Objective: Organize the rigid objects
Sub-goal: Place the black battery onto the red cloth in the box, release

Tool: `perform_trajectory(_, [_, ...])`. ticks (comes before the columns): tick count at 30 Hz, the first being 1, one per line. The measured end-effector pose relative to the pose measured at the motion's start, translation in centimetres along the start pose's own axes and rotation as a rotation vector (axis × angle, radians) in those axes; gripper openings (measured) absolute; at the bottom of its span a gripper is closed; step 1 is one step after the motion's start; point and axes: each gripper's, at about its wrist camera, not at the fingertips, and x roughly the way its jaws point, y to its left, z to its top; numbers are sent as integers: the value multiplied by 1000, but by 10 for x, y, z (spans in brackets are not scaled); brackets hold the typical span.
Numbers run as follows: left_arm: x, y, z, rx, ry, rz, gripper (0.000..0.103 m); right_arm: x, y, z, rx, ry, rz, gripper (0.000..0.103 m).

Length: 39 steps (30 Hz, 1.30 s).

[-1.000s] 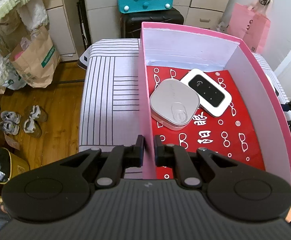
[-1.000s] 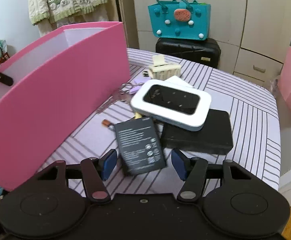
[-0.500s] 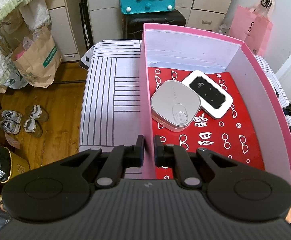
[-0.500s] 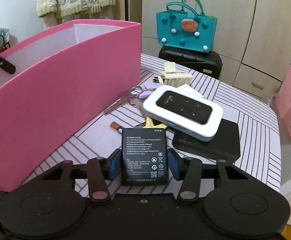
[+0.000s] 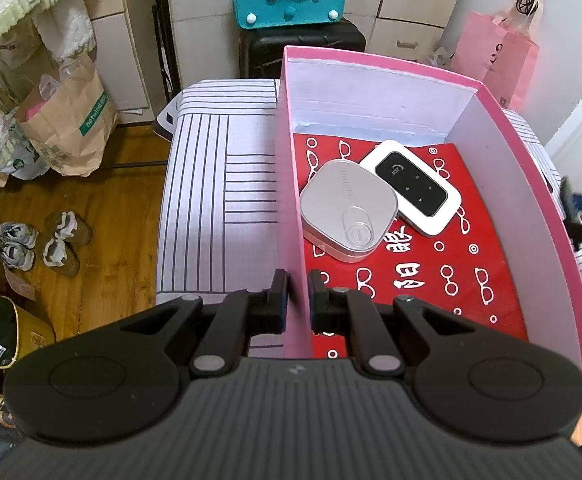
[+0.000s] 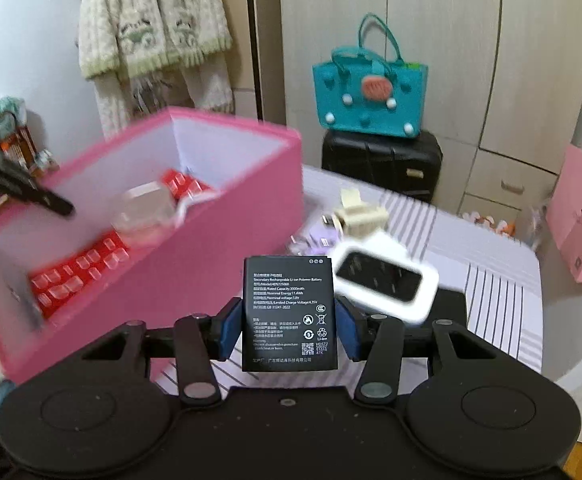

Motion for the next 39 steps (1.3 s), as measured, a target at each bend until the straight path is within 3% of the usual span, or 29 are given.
perform_trajectory(8, [-1,-3,0,69,1,-6,10,-31,47,48,-69,-48,165,55])
perform_trajectory(15, [-6,-16,0,196,24,38,9,3,112,75,-207,85,305,55])
perform_trajectory(19, [-12,-24,-3,265,21,66,9,39,140,85,-285,182,308,55])
perform_trajectory(26, [-18,-25,-7,276,2,65,9,102,158,87,-339,348,344,55])
perform_trajectory(39, [-20,-22,-8,245,-4,49,9,154,166,89,-361,490,332,55])
